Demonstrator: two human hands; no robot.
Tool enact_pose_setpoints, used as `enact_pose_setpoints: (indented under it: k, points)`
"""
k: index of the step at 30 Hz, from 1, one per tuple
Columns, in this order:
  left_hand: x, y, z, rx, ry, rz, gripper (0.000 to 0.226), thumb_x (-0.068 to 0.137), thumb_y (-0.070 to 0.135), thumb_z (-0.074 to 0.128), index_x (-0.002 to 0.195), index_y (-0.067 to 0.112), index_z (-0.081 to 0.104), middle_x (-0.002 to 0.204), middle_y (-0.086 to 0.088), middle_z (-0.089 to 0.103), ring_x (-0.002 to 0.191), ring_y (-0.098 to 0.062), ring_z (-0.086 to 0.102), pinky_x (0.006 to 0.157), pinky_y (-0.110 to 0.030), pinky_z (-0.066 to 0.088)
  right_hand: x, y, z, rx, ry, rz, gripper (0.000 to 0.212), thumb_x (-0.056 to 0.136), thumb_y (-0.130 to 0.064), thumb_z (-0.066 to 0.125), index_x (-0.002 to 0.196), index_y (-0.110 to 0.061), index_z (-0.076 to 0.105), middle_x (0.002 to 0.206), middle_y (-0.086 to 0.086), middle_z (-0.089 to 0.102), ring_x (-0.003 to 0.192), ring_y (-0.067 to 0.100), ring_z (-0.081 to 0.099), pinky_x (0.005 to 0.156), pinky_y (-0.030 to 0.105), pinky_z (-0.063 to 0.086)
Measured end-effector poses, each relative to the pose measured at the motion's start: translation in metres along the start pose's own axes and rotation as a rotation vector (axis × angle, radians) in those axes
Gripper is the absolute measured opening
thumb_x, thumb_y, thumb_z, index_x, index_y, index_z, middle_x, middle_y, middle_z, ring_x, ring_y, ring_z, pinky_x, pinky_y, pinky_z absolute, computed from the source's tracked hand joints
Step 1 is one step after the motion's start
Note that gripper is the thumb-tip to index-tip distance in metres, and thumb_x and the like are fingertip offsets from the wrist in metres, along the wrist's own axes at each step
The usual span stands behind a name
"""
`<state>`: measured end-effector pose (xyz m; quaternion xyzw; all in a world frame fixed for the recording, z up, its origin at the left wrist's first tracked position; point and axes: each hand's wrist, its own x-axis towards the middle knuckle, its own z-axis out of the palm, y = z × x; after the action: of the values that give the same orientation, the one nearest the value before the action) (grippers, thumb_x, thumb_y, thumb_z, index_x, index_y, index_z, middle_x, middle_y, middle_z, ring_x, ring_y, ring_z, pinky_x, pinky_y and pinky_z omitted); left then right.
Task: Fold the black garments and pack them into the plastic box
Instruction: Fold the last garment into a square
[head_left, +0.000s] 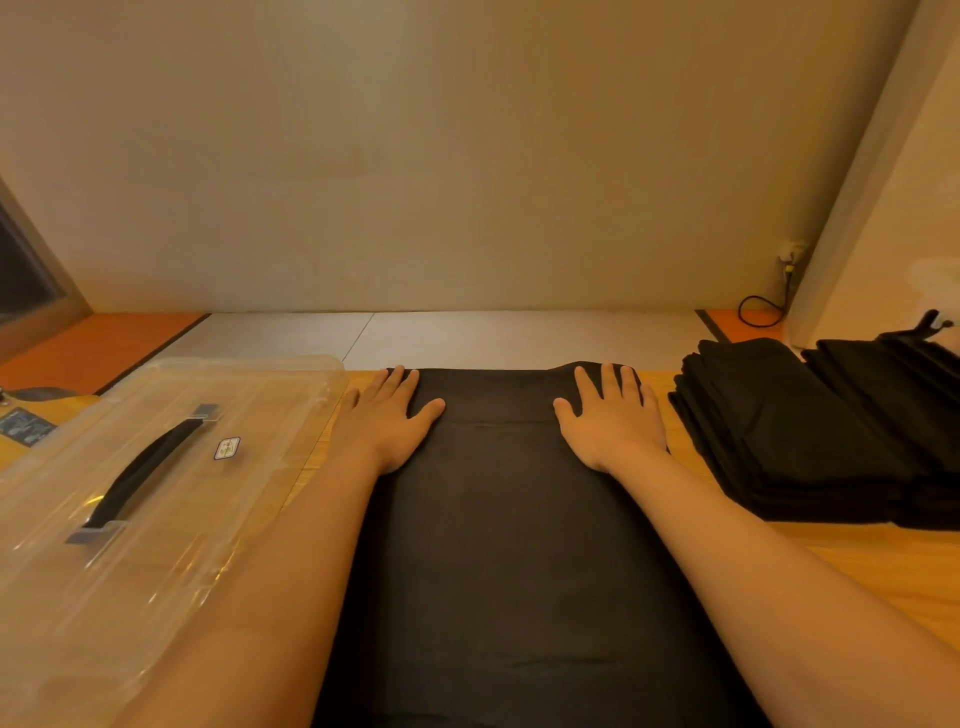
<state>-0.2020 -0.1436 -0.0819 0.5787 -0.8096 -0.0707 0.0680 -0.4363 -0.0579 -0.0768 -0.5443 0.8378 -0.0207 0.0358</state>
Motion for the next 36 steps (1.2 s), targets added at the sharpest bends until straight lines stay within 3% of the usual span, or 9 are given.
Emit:
enact_pose_setpoints:
  k: [8,12,16,24,27,30,32,34,36]
  points:
    - [-0.031,0.01,-0.02,-0.027,0.211,-0.018,0.056,0.104,0.042,0.019,0.154,0.02,0.007,0.162,-0.001,0.001,0.148,-0.017,-0.003,0.12,-0.039,-0.002,-0.006,-0.003,-0.02,0.025,-0.028,-0.023,0.058,0.103,-0.042,0.014,0.154,-0.02,-0.003,0.16,0.009,-0.01,0.147,0.028,-0.013,0.119,0.044,-0.005]
    - [-0.069,0.034,-0.026,-0.148,0.043,0.098,0.056,0.104,0.041,0.023,0.154,0.022,0.006,0.162,0.002,0.004,0.148,-0.013,-0.001,0.119,-0.036,-0.001,-0.054,-0.037,-0.031,0.045,0.019,-0.223,0.055,0.104,-0.037,0.016,0.154,-0.019,0.001,0.161,0.005,-0.009,0.147,0.024,-0.014,0.119,0.044,-0.005]
    - [-0.119,0.041,-0.012,0.001,-0.099,0.214,0.058,0.102,0.046,0.023,0.153,0.027,0.001,0.161,0.006,-0.003,0.147,-0.01,-0.007,0.119,-0.034,-0.003,-0.106,-0.048,-0.019,0.025,-0.081,-0.364,0.055,0.103,-0.043,0.014,0.154,-0.024,0.001,0.161,0.001,-0.009,0.147,0.022,-0.015,0.119,0.044,-0.007]
    - [-0.168,0.006,-0.017,-0.139,0.026,0.171,0.054,0.102,0.042,0.032,0.152,0.024,0.023,0.16,0.004,0.013,0.147,-0.011,0.007,0.12,-0.032,0.006,-0.143,0.021,-0.01,0.051,-0.071,-0.108,0.063,0.101,-0.053,0.015,0.154,-0.023,-0.002,0.161,0.0,-0.005,0.148,0.019,-0.008,0.12,0.043,0.001]
    - [-0.195,0.007,-0.03,-0.198,0.069,0.218,0.056,0.101,0.041,0.035,0.152,0.026,0.017,0.159,0.008,0.01,0.146,-0.006,0.004,0.12,-0.03,0.005,-0.171,0.033,-0.02,0.096,0.031,-0.182,0.061,0.102,-0.049,0.018,0.153,-0.023,-0.002,0.161,-0.001,-0.006,0.147,0.017,-0.009,0.12,0.04,-0.001]
    - [-0.238,0.001,-0.037,-0.161,0.002,0.313,0.063,0.095,0.053,0.034,0.15,0.035,0.009,0.157,0.016,0.007,0.139,0.005,-0.001,0.116,-0.022,0.003,-0.219,0.04,-0.024,0.133,0.085,-0.326,0.06,0.102,-0.046,0.022,0.153,-0.026,-0.003,0.16,-0.007,-0.007,0.146,0.01,-0.011,0.118,0.035,-0.004]
    - [-0.261,-0.008,-0.037,-0.113,-0.037,0.341,0.078,0.082,0.077,0.017,0.148,0.039,0.004,0.154,0.021,0.002,0.138,0.007,-0.004,0.114,-0.02,0.001,-0.25,0.043,-0.025,0.156,0.08,-0.403,0.061,0.102,-0.047,0.024,0.153,-0.027,-0.003,0.16,-0.01,-0.008,0.145,0.006,-0.013,0.119,0.031,-0.004]
    - [-0.276,-0.019,-0.033,-0.091,-0.046,0.308,0.095,0.067,0.09,0.002,0.148,0.04,-0.001,0.151,0.024,-0.006,0.139,0.007,-0.007,0.113,-0.021,0.0,-0.272,0.043,-0.024,0.154,0.047,-0.462,0.066,0.098,-0.055,0.021,0.153,-0.028,-0.003,0.159,-0.012,-0.008,0.145,0.004,-0.012,0.119,0.029,-0.004]
    - [-0.287,-0.029,-0.025,-0.047,-0.05,0.272,0.099,0.065,0.091,0.004,0.149,0.038,-0.004,0.151,0.023,-0.012,0.14,0.004,-0.012,0.113,-0.022,-0.001,-0.286,0.043,-0.019,0.1,0.013,-0.492,0.083,0.082,-0.071,0.007,0.152,-0.029,-0.003,0.157,-0.014,-0.011,0.144,0.004,-0.012,0.117,0.028,-0.004]
